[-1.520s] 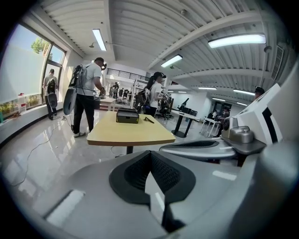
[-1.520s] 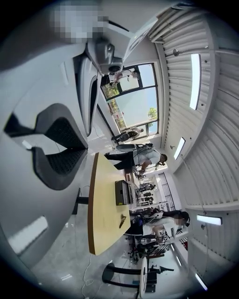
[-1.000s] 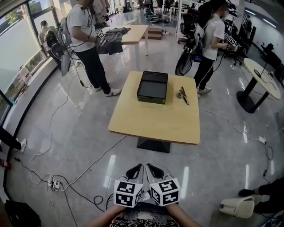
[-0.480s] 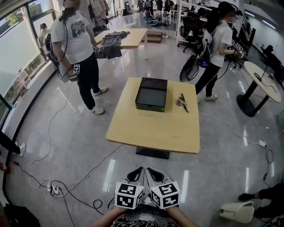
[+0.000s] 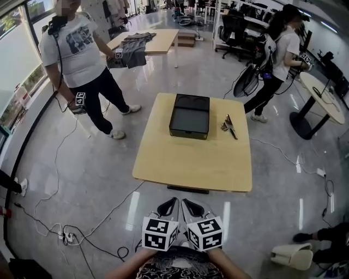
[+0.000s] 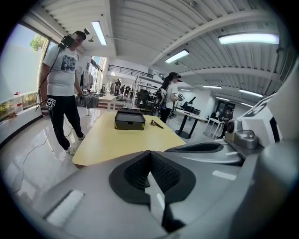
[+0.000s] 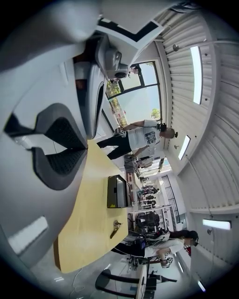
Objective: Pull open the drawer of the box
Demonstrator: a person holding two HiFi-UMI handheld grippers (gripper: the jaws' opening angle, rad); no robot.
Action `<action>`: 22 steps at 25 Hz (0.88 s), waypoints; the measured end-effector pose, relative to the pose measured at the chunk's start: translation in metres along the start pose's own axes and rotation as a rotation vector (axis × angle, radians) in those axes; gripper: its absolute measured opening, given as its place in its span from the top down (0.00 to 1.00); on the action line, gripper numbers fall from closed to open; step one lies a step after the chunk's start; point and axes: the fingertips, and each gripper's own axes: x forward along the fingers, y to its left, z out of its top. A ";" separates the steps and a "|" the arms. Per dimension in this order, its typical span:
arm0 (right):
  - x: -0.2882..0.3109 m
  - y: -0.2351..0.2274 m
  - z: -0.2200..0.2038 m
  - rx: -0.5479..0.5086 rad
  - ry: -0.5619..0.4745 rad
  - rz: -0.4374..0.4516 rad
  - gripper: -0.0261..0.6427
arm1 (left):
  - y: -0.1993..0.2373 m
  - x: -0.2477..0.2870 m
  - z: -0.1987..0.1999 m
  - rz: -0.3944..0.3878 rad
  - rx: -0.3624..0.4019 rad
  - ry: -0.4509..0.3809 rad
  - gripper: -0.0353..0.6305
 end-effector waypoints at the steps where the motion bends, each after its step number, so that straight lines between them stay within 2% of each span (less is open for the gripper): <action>1: 0.029 0.000 0.009 0.000 0.003 -0.008 0.95 | 0.029 0.011 0.007 -0.004 -0.002 0.001 0.94; 6: 0.154 0.027 0.056 0.013 0.014 -0.045 0.95 | 0.159 0.039 0.041 -0.040 -0.009 0.012 0.94; 12: 0.284 0.099 0.113 0.012 0.017 -0.087 0.95 | 0.314 0.028 0.082 -0.071 -0.016 0.004 0.94; 16: 0.336 0.127 0.143 0.014 0.004 -0.111 0.95 | 0.378 0.020 0.104 -0.088 -0.009 -0.004 0.94; 22: 0.399 0.167 0.157 0.006 -0.004 -0.131 0.95 | 0.457 0.009 0.105 -0.093 -0.018 -0.011 0.94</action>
